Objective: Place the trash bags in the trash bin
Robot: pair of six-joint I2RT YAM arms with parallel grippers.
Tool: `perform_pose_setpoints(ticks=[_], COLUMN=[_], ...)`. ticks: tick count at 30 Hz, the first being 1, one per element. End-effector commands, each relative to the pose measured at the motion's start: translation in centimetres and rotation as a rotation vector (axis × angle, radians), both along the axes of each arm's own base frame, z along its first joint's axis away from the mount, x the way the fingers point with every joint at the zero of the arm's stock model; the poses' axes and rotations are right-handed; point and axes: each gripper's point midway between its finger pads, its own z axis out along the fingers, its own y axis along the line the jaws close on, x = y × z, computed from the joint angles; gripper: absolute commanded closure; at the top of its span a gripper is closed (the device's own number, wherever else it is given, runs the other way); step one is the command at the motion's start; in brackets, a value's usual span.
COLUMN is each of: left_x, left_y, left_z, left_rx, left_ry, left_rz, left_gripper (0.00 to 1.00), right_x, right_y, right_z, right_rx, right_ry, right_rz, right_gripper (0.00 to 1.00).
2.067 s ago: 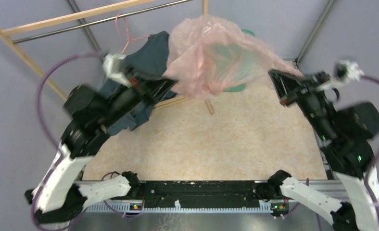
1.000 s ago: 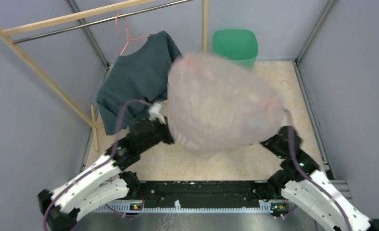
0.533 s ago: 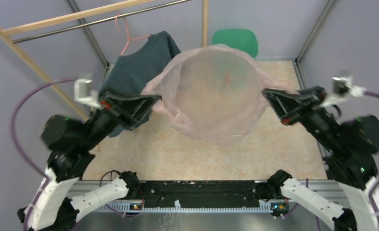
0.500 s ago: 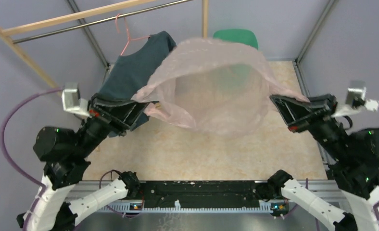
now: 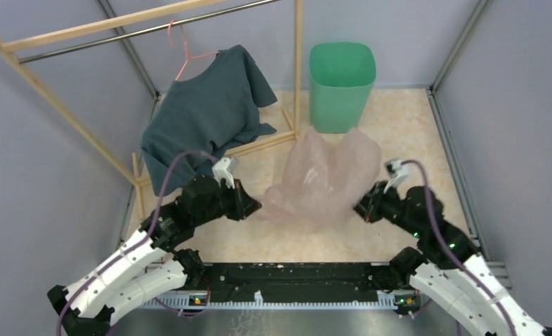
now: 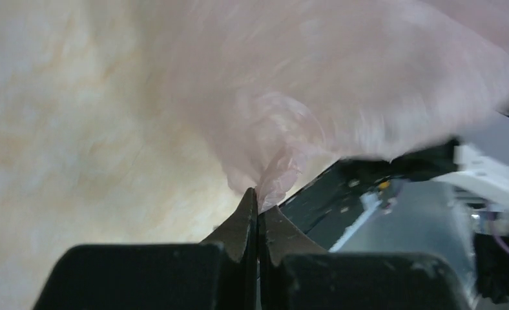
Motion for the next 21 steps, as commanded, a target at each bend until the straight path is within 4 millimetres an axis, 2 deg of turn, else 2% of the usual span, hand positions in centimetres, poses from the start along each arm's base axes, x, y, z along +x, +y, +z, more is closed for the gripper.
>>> perform_pose_setpoints(ticks=[1, 3, 4, 5, 6, 7, 10, 11, 12, 13, 15, 16, 19, 21], left_x=[0.7, 0.1, 0.1, 0.2, 0.4, 1.0, 1.1, 0.5, -0.1, -0.5, -0.7, -0.6, -0.5, -1.1], left_y=[-1.4, -1.2, -1.0, -0.7, -0.2, 0.2, 0.7, 0.4, 0.3, 0.5, 1.4, 2.0, 3.0, 2.8], left_z=[18.6, 21.5, 21.7, 21.1, 19.8, 17.5, 8.9, 6.9, 5.6, 5.2, 6.8, 8.5, 15.1, 18.3], left_rx=[-0.257, -0.288, -0.297, -0.300, -0.294, -0.270, -0.206, -0.198, -0.188, -0.180, -0.170, -0.173, -0.220, -0.275], left_ry=[-0.365, -0.406, -0.405, -0.393, -0.370, -0.331, -0.148, -0.099, -0.066, -0.055, -0.098, -0.144, -0.282, -0.324], left_rz=[-0.076, -0.096, -0.083, -0.057, -0.021, 0.027, 0.110, 0.088, 0.068, 0.061, 0.067, 0.075, 0.084, 0.053], left_gripper=[1.00, 1.00, 1.00, 1.00, 1.00, 1.00, 1.00, 1.00, 1.00, 1.00, 1.00, 1.00, 1.00, 1.00], right_x=[2.1, 1.8, 1.6, 1.5, 1.7, 1.9, 2.0, 1.7, 1.3, 1.1, 1.0, 1.1, 1.4, 1.7], right_y=[-0.1, -0.4, -0.5, -0.6, -0.6, -0.5, 0.3, 0.6, 0.7, 0.7, 0.0, -0.6, -1.6, -1.0], right_z=[19.3, 21.7, 22.0, 21.7, 20.4, 18.4, 10.1, 7.7, 6.4, 6.0, 7.5, 9.9, 14.5, 16.0], right_rx=[0.068, 0.053, 0.056, 0.061, 0.061, 0.061, 0.026, 0.023, 0.029, 0.032, 0.028, 0.030, -0.012, -0.017], right_ry=[-0.404, -0.437, -0.444, -0.446, -0.425, -0.382, -0.195, -0.143, -0.114, -0.107, -0.158, -0.216, -0.309, -0.325], right_rz=[0.004, 0.015, 0.013, 0.009, 0.000, -0.013, -0.009, 0.005, 0.017, 0.019, 0.002, -0.013, -0.031, -0.002], right_gripper=[1.00, 1.00, 1.00, 1.00, 1.00, 1.00, 1.00, 1.00, 1.00, 1.00, 1.00, 1.00, 1.00, 1.00])
